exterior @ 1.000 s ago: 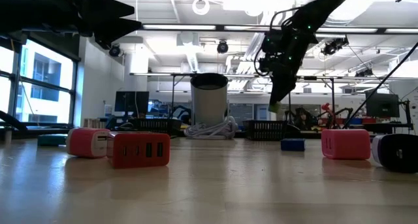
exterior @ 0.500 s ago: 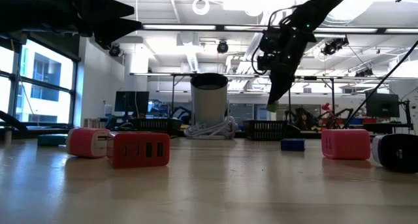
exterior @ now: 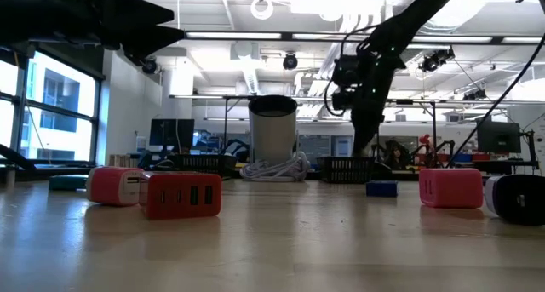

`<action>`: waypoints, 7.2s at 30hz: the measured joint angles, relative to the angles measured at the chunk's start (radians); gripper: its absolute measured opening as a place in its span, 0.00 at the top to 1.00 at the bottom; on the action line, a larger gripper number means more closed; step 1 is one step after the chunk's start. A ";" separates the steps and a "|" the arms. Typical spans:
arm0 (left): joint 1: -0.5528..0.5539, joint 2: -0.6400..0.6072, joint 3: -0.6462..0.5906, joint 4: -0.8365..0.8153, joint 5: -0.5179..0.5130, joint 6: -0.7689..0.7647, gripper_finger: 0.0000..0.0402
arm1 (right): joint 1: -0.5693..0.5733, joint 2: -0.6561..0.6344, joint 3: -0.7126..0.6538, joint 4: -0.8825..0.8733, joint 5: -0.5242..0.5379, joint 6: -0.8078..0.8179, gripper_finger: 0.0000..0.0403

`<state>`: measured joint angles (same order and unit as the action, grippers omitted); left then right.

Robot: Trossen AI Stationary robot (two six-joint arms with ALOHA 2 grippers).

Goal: Pick & Place Office items
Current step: Put the green charger adapter into the right black basket, then put the pink charger adapter into the right black basket

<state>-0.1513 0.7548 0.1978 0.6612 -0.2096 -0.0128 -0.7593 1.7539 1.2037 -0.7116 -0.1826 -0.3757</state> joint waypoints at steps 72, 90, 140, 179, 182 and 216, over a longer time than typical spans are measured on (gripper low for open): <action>0.057 0.008 -0.040 0.081 -0.007 0.021 0.42 | 0.144 -0.577 -0.309 0.692 -0.401 0.309 0.45; -0.086 -0.198 -0.071 -0.074 -0.084 0.020 0.42 | 0.414 -1.018 -0.792 1.008 -0.314 0.499 0.51; -0.353 -0.197 -0.071 -0.186 -0.389 -0.064 0.42 | 0.970 -0.568 -0.747 0.877 0.122 0.745 0.51; -0.353 -0.169 -0.070 -0.190 -0.391 -0.093 0.42 | 1.098 -0.255 -0.424 0.378 0.208 0.747 0.51; -0.353 -0.161 -0.070 -0.188 -0.390 -0.094 0.42 | 1.101 -0.255 -0.424 0.377 0.206 0.762 0.51; -0.353 -0.162 -0.070 -0.186 -0.390 -0.107 0.42 | 1.100 -0.174 -0.425 0.378 0.158 0.797 0.51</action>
<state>-0.5041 0.5930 0.1280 0.4747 -0.5999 -0.1199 0.3405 1.5795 0.7788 -0.3336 -0.0250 0.4217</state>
